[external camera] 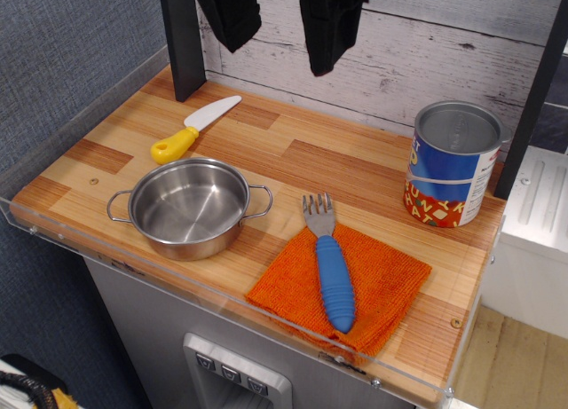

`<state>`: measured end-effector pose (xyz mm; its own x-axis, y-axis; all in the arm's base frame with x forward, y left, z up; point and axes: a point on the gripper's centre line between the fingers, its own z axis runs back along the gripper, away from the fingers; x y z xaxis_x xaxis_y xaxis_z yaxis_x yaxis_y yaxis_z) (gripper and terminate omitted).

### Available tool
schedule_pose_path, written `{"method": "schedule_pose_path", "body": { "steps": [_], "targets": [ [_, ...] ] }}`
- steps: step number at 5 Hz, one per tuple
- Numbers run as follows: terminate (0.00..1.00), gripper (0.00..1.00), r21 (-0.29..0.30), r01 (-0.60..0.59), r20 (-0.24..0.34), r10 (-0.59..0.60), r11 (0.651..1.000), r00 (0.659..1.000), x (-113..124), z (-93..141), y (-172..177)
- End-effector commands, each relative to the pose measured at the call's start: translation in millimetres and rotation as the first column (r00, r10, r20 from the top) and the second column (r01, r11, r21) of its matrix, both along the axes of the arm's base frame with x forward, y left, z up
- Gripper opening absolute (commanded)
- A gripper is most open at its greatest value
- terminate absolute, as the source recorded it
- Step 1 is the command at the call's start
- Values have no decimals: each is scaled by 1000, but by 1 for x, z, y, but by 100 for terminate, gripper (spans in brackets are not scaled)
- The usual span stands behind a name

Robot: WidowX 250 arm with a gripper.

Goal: PICK UP THE SPOON PUT ON THE VIEELS

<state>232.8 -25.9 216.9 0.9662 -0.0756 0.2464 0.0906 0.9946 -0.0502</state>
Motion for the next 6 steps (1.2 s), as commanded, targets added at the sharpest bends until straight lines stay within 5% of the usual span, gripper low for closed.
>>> {"method": "schedule_pose_path", "body": {
  "steps": [1, 3, 4, 6],
  "targets": [
    [0, 100, 0, 0, 0, 0, 1000, 1000, 0, 0, 0],
    [0, 100, 19, -324, -91, 325, 946, 941, -10, -32, -6],
    [0, 100, -35, -372, -105, 367, 927, 924, -12, -52, -9],
    [0, 100, -136, -435, -43, 433, 890, 900, -13, -94, -13]
  ]
}}
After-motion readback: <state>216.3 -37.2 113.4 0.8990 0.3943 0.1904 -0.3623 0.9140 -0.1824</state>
